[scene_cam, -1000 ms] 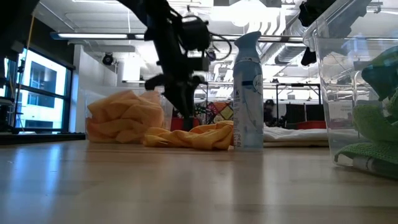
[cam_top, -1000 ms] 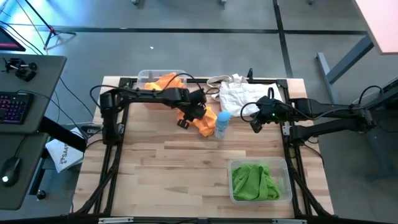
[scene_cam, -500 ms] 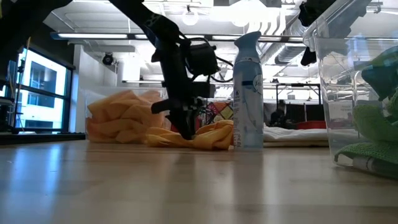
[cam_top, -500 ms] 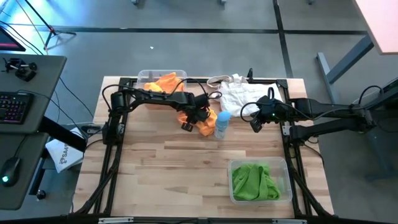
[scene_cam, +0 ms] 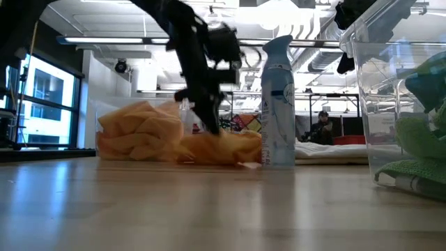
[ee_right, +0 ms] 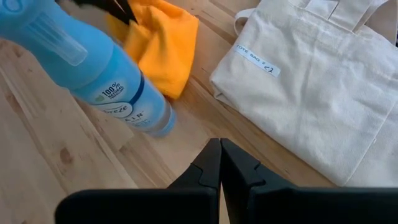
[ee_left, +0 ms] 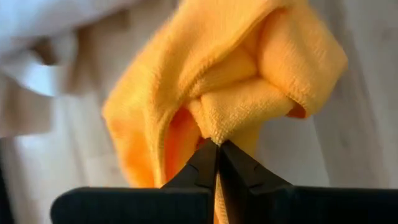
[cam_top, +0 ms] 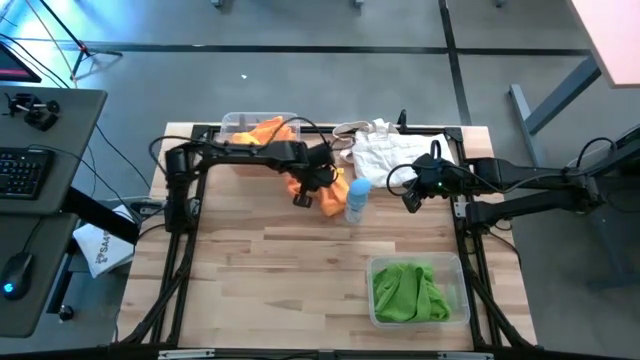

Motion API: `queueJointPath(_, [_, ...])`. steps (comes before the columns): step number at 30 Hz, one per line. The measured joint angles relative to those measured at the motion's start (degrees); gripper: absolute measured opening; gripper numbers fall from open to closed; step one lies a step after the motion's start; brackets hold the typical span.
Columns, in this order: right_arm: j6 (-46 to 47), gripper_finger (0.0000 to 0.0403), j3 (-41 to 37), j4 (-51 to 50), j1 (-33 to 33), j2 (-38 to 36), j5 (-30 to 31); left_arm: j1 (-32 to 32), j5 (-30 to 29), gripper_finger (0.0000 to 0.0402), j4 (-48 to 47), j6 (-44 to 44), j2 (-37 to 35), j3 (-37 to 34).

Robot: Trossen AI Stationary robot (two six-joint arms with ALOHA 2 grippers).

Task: Sort microfiber towel by color & place in baskets
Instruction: Put the yellow microfiber towel into the top transparent bin

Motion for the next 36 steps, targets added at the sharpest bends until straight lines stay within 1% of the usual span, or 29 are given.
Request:
queueJointPath(4, [0.0,0.0,0.0,0.0,0.0,0.0,-0.02,0.0,-0.86,0.0001,-1.02,-1.26,-6.16,0.2])
queueJointPath(15, [-0.44,0.0,0.0,-0.01,0.0,0.0,-0.15,0.06,-6.89,0.0,-1.64,-6.19,-25.6,0.27])
queueJointPath(19, [-0.44,0.0,0.0,0.0,0.0,0.0,-0.15,0.68,-9.92,0.0,-1.64,-6.65,-31.52,0.27])
queueJointPath(22, [-0.43,0.0,0.0,0.02,0.0,0.0,-0.15,2.42,-13.17,0.0,-2.5,-6.73,-35.27,0.27])
queueJointPath(25, [-0.09,0.0,0.0,0.02,0.0,0.0,-0.15,5.05,-15.7,0.0,-4.73,-7.23,-37.9,0.27])
queueJointPath(28, [-0.02,0.0,0.0,0.06,0.0,0.0,-0.15,8.4,-16.59,0.0,-8.52,-7.72,-39.16,0.29])
queueJointPath(30, [-0.02,0.0,0.0,0.13,0.0,0.0,-0.15,10.67,-16.01,0.0,-10.44,-8.45,-39.15,0.28])
queueJointPath(32, [0.0,0.0,0.0,0.36,0.0,0.0,-0.13,12.99,-14.21,0.0,-11.08,-8.64,-38.82,-0.21])
queueJointPath(36, [0.0,0.0,0.0,1.41,0.0,0.0,-0.13,17.38,-13.13,0.0,-10.77,-8.93,-38.69,-4.67])
